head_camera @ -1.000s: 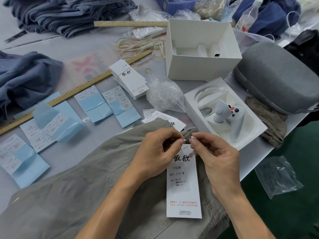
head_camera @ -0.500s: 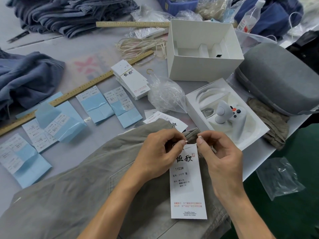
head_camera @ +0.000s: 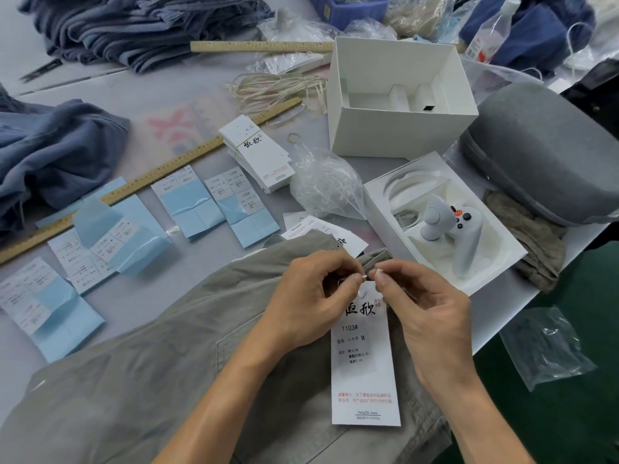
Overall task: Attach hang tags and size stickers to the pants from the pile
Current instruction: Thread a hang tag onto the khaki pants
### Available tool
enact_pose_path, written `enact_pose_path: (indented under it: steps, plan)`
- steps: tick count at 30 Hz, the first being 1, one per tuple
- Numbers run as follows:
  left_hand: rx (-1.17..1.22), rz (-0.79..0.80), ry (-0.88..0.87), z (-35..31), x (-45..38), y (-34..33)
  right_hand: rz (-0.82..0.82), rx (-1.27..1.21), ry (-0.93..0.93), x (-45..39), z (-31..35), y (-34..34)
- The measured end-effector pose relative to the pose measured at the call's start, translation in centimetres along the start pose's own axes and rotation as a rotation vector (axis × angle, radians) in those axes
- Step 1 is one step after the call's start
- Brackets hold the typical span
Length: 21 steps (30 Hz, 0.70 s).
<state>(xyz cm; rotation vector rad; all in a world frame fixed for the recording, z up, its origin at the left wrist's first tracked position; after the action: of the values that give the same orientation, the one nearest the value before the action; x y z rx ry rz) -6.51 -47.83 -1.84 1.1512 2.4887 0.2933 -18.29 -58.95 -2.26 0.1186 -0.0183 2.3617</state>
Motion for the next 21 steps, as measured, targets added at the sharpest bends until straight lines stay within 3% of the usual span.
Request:
enact_pose_path:
  steps: [9,13,18,21]
  plan:
    - [0.012,0.007,-0.009,0.2,0.0,-0.1,-0.018,-0.061,-0.043,0.3,-0.7,-0.1]
    - [0.024,0.023,-0.019,0.2,0.0,-0.2,-0.002,0.026,-0.016,0.6,-0.5,-0.6]
    - [0.034,0.026,-0.005,0.4,0.0,-0.3,-0.073,-0.201,-0.111,0.2,-1.3,0.2]
    - [0.041,0.015,-0.01,0.5,0.0,-0.2,-0.015,-0.111,-0.111,0.1,-1.4,-0.3]
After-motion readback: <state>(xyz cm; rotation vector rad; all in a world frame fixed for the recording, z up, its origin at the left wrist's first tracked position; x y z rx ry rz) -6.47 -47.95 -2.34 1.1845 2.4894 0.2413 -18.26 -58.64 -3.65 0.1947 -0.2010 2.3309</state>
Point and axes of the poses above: each hand's wrist, its own x-axis away from the middle knuckle, its own y-axis out of the back of the hand, z = x × y, the point moved 10 cm from there along -x, towards the middle knuckle, and after that the axes turned 5 degrees about -y, right-handed, at the moved point
